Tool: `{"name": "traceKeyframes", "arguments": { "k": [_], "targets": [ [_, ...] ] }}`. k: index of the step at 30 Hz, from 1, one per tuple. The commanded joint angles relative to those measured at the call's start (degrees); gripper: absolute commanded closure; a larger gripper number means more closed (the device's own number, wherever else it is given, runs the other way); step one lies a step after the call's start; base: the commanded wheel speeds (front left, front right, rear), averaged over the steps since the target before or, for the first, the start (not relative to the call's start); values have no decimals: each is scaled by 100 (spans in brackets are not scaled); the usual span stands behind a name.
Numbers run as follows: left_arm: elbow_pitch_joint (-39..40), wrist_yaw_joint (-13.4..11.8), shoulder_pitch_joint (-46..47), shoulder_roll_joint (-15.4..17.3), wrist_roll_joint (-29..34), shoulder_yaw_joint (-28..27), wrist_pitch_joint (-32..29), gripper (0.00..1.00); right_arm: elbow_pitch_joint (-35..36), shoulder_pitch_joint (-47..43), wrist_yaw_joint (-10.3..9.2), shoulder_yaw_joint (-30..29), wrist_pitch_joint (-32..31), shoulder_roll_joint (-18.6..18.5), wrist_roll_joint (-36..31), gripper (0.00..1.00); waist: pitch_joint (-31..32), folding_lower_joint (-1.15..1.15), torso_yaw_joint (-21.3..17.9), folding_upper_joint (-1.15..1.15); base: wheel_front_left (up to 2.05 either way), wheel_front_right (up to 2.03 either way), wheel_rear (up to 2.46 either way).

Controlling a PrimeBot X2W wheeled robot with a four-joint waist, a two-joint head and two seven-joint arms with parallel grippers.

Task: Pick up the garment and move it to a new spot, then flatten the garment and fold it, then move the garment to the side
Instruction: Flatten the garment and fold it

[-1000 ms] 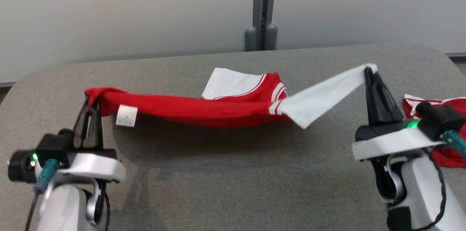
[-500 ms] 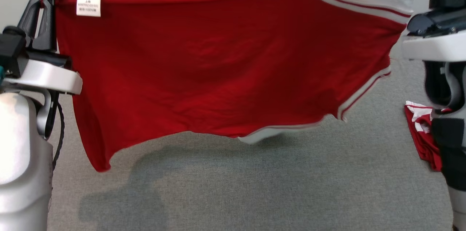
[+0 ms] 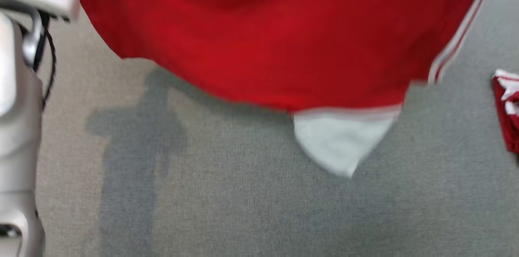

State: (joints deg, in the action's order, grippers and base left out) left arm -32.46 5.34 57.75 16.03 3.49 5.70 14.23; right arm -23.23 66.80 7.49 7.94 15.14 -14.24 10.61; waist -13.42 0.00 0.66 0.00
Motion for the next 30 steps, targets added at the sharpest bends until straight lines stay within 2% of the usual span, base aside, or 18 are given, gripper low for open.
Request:
{"name": "traceKeyframes", "arguments": {
  "k": [1,6,10,15,24,29,30],
  "targets": [
    [-110,-53,275,26,38,5,30,100,-90,268,-1,7,1,-41,-102,100,-697,0,41,0,0,0,0],
    [-562,-153,1336,100,132,65,72,100,-509,1358,-1,-162,1,-151,-503,100,-1310,0,4,0,0,0,0],
    [-566,-221,2105,193,219,169,94,100,-639,2000,-1,-485,1,-131,-816,100,-1623,0,-38,0,0,0,0],
    [-366,-332,2302,205,105,219,91,100,-539,2274,-1,-661,1,-218,-1020,100,-1836,0,-47,0,0,0,0],
    [-524,-485,1073,-10,-351,133,89,100,-213,839,-1,-544,0,-161,-556,100,-1930,0,-98,0,0,0,0],
    [-414,-651,-76,-299,-759,-186,91,100,306,-654,-1,-695,0,-105,-194,100,-1796,0,-120,0,0,0,0],
    [-414,-607,-341,-325,-776,-191,90,100,407,-1000,-1,-719,1,-39,-131,100,-1757,0,-138,0,0,0,0]
  ]
}}
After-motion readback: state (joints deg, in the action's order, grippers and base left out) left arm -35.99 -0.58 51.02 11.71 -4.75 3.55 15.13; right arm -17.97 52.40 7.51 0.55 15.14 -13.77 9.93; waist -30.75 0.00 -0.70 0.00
